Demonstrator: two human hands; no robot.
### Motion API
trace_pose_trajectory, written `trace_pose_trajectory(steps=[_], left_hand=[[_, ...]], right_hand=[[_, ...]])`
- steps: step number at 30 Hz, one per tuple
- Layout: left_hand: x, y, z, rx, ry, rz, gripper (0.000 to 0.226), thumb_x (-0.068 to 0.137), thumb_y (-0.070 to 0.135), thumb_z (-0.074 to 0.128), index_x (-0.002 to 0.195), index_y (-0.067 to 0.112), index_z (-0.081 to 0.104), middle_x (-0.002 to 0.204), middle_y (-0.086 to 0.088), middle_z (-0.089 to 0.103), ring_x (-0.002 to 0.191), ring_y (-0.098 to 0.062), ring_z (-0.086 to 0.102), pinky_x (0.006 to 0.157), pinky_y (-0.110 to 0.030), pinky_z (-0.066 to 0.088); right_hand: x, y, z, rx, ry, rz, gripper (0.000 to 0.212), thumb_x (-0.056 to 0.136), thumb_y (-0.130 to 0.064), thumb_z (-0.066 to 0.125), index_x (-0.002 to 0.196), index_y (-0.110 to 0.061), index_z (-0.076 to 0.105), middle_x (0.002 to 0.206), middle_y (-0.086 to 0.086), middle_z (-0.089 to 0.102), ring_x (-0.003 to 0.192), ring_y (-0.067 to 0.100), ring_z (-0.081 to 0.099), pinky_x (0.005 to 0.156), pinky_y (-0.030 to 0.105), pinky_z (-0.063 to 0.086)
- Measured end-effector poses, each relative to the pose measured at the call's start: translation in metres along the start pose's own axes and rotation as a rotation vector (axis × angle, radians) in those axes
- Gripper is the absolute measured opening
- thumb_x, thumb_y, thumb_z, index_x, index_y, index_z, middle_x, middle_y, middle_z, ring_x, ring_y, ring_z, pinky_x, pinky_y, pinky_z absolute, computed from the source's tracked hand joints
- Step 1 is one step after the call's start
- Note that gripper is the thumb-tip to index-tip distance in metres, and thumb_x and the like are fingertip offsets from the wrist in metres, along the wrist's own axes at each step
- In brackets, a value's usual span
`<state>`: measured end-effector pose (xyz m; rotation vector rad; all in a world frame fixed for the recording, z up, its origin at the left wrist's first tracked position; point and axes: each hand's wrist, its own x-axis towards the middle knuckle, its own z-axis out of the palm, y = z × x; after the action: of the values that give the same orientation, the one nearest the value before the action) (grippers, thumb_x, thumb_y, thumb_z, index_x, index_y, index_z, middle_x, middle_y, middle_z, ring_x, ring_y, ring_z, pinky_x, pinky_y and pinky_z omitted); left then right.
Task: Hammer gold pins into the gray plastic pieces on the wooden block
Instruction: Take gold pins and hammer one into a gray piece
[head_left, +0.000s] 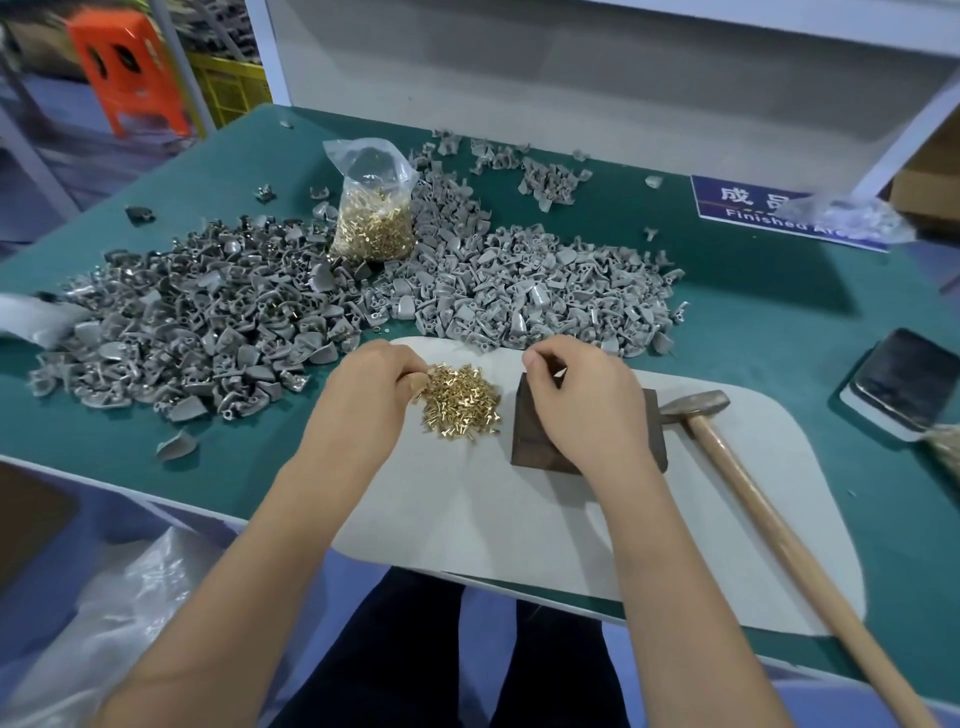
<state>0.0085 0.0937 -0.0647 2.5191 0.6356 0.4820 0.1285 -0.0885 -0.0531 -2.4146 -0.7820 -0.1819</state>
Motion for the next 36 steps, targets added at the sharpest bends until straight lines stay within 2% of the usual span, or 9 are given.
trace_pose_trajectory(steps=[8, 12, 14, 16, 20, 25, 28, 30, 36], left_hand=[[-0.023, 0.000, -0.010, 0.043, -0.121, 0.034, 0.021, 0.102, 0.021, 0.057, 0.091, 0.005, 0.065, 0.090, -0.006, 0.056, 0.085, -0.028, 0.057, 0.077, -0.044, 0.047], [-0.031, 0.011, -0.007, -0.024, -0.122, 0.061, 0.018, 0.095, 0.030, 0.068, 0.104, 0.015, 0.072, 0.089, 0.000, 0.055, 0.083, -0.020, 0.055, 0.074, -0.038, 0.047], [-0.031, 0.016, -0.003, -0.051, -0.118, 0.075, 0.008, 0.092, 0.028, 0.073, 0.092, 0.020, 0.073, 0.084, 0.001, 0.056, 0.079, -0.018, 0.055, 0.072, -0.037, 0.047], [-0.032, 0.018, 0.001, -0.073, -0.110, 0.083, 0.015, 0.092, 0.025, 0.073, 0.077, 0.025, 0.069, 0.077, 0.005, 0.054, 0.075, -0.014, 0.053, 0.068, -0.035, 0.044], [-0.031, 0.018, 0.007, -0.131, -0.065, 0.096, 0.004, 0.092, 0.018, 0.072, 0.091, 0.018, 0.076, 0.084, 0.003, 0.062, 0.081, -0.016, 0.058, 0.075, -0.037, 0.049], [-0.027, 0.017, 0.012, -0.079, -0.081, 0.105, 0.009, 0.097, 0.017, 0.064, 0.090, 0.017, 0.068, 0.087, 0.001, 0.059, 0.087, -0.021, 0.054, 0.078, -0.040, 0.046], [-0.027, 0.014, 0.012, -0.096, -0.091, 0.142, 0.006, 0.095, 0.026, 0.068, 0.096, 0.020, 0.070, 0.088, 0.004, 0.058, 0.089, -0.019, 0.055, 0.078, -0.037, 0.046], [-0.028, 0.013, 0.012, -0.105, -0.104, 0.154, 0.020, 0.089, 0.032, 0.076, 0.105, 0.020, 0.073, 0.091, 0.006, 0.058, 0.089, -0.016, 0.055, 0.078, -0.033, 0.046], [-0.026, 0.014, 0.015, -0.174, -0.079, 0.198, 0.002, 0.088, 0.019, 0.077, 0.090, 0.020, 0.077, 0.080, 0.011, 0.058, 0.079, -0.010, 0.052, 0.071, -0.030, 0.042]], right_hand=[[0.001, -0.002, 0.001, 0.004, -0.005, 0.013, 0.017, 0.098, -0.036, 0.055, 0.095, -0.032, 0.071, 0.084, -0.013, 0.071, 0.077, 0.017, 0.062, 0.070, 0.036, 0.050], [0.001, -0.001, 0.001, -0.019, 0.001, 0.000, 0.018, 0.097, -0.039, 0.054, 0.095, -0.033, 0.071, 0.084, -0.014, 0.072, 0.076, 0.015, 0.062, 0.069, 0.034, 0.048], [0.001, -0.001, 0.001, -0.015, -0.002, -0.005, 0.018, 0.097, -0.039, 0.055, 0.095, -0.033, 0.071, 0.085, -0.015, 0.072, 0.076, 0.015, 0.062, 0.070, 0.034, 0.050], [0.001, -0.001, 0.001, -0.017, -0.004, -0.006, 0.019, 0.097, -0.040, 0.054, 0.095, -0.032, 0.071, 0.085, -0.014, 0.073, 0.076, 0.015, 0.063, 0.071, 0.035, 0.051], [0.000, -0.001, 0.001, -0.020, -0.002, -0.009, 0.020, 0.098, -0.040, 0.053, 0.096, -0.032, 0.071, 0.086, -0.014, 0.073, 0.077, 0.015, 0.063, 0.071, 0.036, 0.052], [0.001, -0.001, 0.002, -0.046, -0.026, -0.045, 0.021, 0.099, -0.041, 0.052, 0.097, -0.033, 0.071, 0.087, -0.014, 0.072, 0.080, 0.016, 0.063, 0.073, 0.036, 0.050], [0.000, 0.001, 0.002, -0.054, 0.005, -0.049, 0.019, 0.099, -0.041, 0.053, 0.094, -0.033, 0.070, 0.084, -0.013, 0.072, 0.078, 0.016, 0.061, 0.069, 0.034, 0.047], [0.000, 0.001, 0.003, -0.050, 0.013, -0.044, 0.019, 0.099, -0.041, 0.054, 0.093, -0.033, 0.070, 0.082, -0.013, 0.071, 0.077, 0.017, 0.061, 0.068, 0.034, 0.046], [0.000, 0.001, 0.003, -0.041, 0.004, -0.039, 0.020, 0.099, -0.040, 0.053, 0.093, -0.032, 0.070, 0.084, -0.013, 0.072, 0.078, 0.017, 0.062, 0.069, 0.034, 0.045]])
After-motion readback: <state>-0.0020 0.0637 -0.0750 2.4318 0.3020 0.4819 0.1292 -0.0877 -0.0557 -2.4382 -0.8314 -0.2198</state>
